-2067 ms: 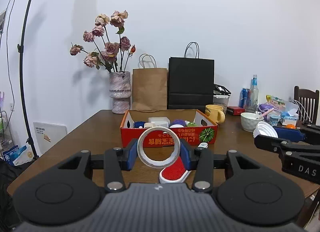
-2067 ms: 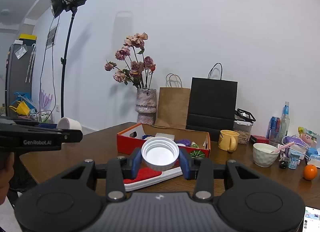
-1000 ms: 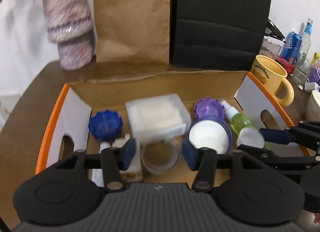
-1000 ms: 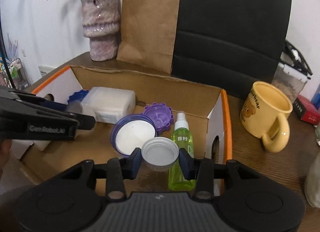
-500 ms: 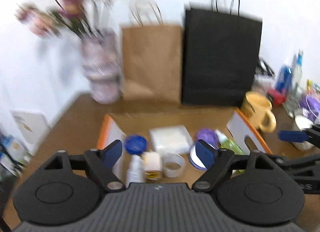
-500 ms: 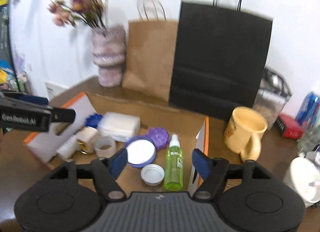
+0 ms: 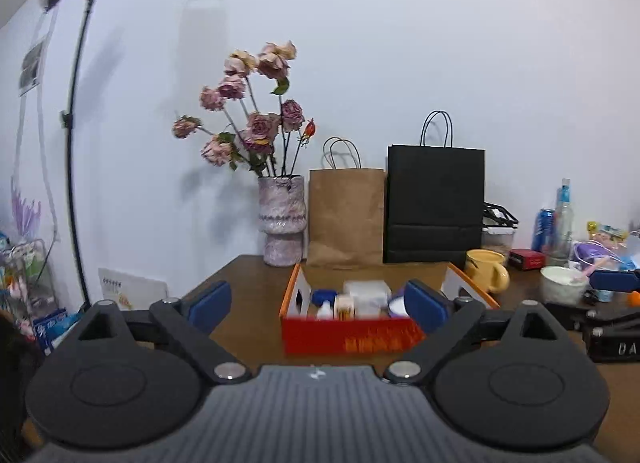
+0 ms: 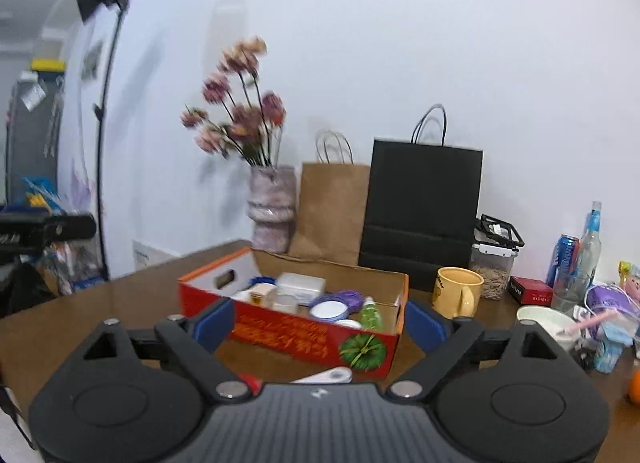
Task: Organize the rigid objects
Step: 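Withdraw both tools and move the left tool to the red lint brush, then grasp the red lint brush head with the left tool and lift it, then lower the lint brush into the box and open the left tool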
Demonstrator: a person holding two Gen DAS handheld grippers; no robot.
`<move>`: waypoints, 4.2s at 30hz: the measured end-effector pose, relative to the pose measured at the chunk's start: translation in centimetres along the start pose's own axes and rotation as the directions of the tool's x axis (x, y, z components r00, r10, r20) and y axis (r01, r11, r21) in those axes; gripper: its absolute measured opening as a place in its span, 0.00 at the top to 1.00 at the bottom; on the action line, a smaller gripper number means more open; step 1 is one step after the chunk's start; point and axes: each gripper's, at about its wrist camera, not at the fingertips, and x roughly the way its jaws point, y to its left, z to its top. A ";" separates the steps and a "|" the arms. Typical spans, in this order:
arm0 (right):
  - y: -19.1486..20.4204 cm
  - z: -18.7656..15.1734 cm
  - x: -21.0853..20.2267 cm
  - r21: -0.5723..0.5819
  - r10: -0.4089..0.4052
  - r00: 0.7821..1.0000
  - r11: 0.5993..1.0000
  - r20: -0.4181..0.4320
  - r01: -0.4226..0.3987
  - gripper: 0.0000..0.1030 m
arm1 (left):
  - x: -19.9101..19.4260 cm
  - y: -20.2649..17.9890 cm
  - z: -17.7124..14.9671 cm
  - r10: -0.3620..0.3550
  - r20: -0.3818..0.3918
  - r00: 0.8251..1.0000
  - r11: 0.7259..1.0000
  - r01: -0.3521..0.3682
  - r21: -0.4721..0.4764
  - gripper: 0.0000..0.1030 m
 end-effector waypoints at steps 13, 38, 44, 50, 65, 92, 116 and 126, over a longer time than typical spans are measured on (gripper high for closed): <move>2.8 -6.1 -8.5 0.059 -0.008 1.000 0.998 0.011 0.008 0.11 | -6.8 -0.4 -5.4 -0.009 -0.125 0.992 0.999 0.003 -0.049 0.07; -5.5 -4.3 16.3 0.131 0.052 0.945 0.991 -0.322 -0.010 0.64 | 10.2 -1.4 -9.3 -0.198 -0.446 0.873 0.960 0.080 -0.270 0.41; -6.6 -5.7 21.5 0.200 0.064 0.924 0.980 -0.376 0.014 0.76 | 12.3 -1.2 -9.6 -0.201 -0.454 0.868 0.959 0.080 -0.271 0.55; -7.0 -7.2 19.5 0.247 0.046 0.924 0.967 -0.378 0.053 0.85 | 12.8 -0.9 -9.3 -0.179 -0.445 0.878 0.966 0.070 -0.250 0.64; -7.0 -8.1 9.2 0.302 0.043 0.939 0.951 -0.341 0.066 0.81 | 13.2 -1.3 -8.7 -0.076 -0.420 0.904 0.988 0.012 -0.154 0.74; -6.5 -9.6 8.0 0.385 0.076 0.930 0.920 -0.359 0.073 0.87 | 12.4 -0.5 -8.8 -0.180 -0.436 0.882 0.970 0.085 -0.229 0.64; -9.1 5.4 21.8 0.295 0.000 0.984 0.954 -0.180 0.054 0.87 | 26.1 1.5 3.6 -0.209 -0.262 0.942 0.956 0.140 -0.260 0.64; -9.0 0.9 27.8 0.276 0.045 0.944 0.960 -0.328 0.050 0.84 | 33.2 0.8 -2.6 -0.335 -0.448 0.829 0.929 0.211 -0.304 0.82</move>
